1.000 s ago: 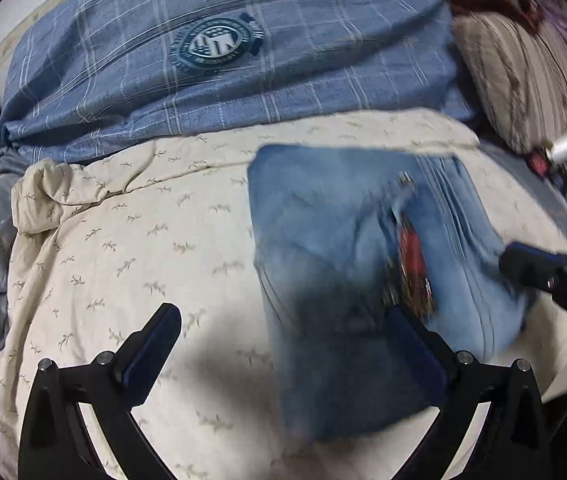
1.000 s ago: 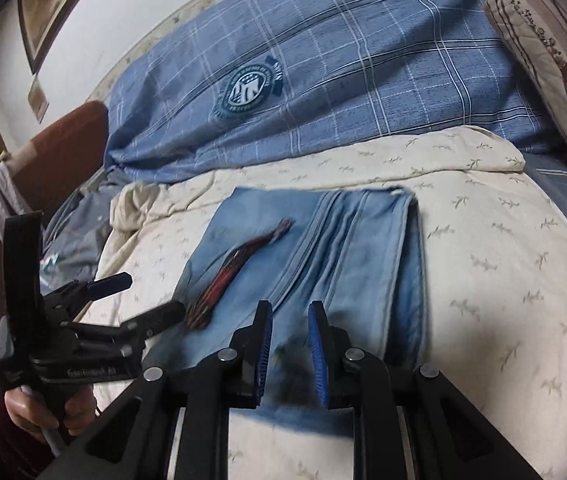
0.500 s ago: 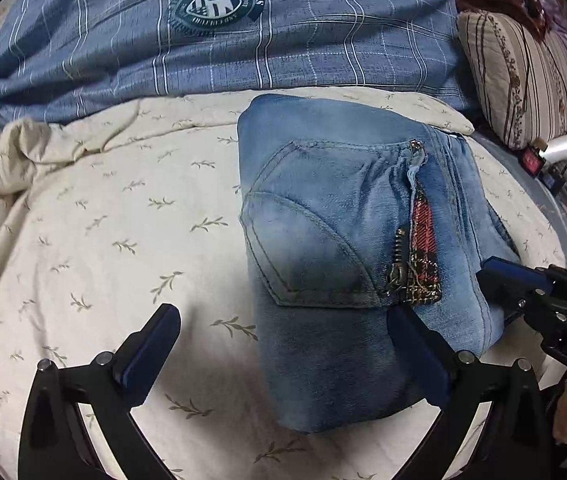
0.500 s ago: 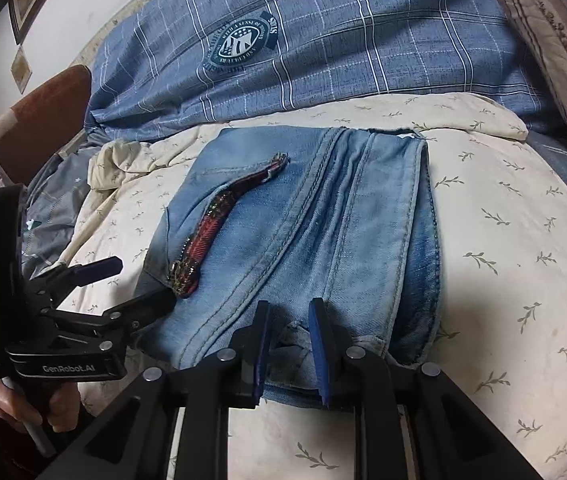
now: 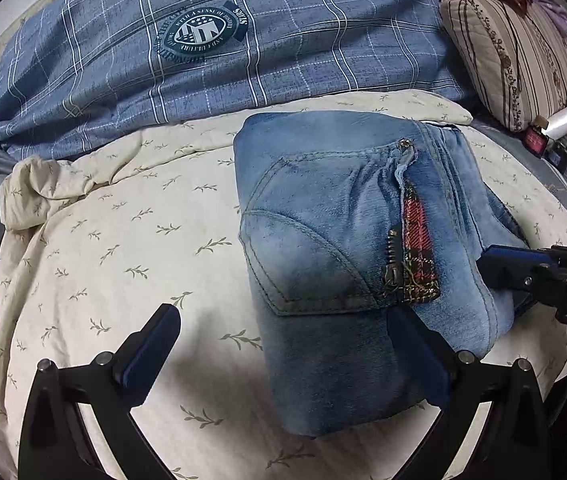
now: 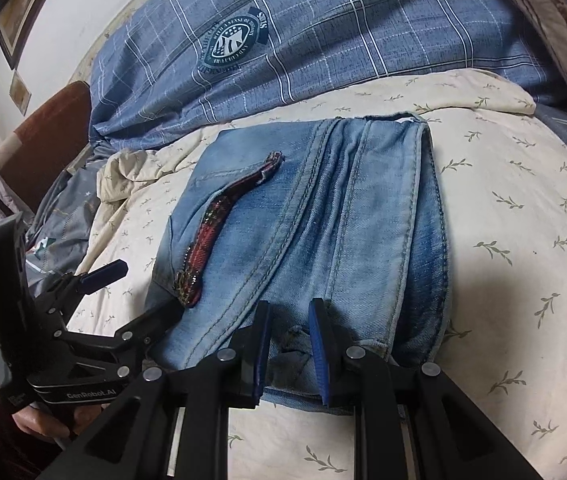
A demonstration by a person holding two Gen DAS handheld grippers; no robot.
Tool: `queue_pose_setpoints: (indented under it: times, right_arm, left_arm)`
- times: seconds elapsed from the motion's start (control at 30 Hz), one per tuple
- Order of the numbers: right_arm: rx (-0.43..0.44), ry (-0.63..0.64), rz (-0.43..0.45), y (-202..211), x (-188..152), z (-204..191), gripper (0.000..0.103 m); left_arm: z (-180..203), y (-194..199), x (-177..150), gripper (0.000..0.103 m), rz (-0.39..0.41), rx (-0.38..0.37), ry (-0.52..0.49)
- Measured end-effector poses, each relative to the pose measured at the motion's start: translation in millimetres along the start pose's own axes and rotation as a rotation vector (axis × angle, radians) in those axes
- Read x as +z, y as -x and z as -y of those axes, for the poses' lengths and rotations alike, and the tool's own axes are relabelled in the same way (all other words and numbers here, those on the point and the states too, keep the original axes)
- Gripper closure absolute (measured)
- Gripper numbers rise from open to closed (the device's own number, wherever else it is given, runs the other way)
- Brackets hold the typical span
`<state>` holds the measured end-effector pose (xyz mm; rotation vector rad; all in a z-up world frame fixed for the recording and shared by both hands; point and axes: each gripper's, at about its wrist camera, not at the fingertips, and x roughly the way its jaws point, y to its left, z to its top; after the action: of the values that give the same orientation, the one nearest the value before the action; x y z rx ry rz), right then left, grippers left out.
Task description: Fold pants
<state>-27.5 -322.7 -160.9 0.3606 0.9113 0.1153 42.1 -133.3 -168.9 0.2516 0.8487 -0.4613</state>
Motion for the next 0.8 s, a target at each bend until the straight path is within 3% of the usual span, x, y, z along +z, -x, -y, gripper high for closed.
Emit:
queue_pose_setpoints:
  times: [0.8]
  right_arm:
    - [0.012, 0.008, -0.006, 0.8, 0.8, 1.2, 0.08]
  left_arm:
    - [2.8, 0.3, -2.2, 0.0, 0.011, 0.024, -0.018]
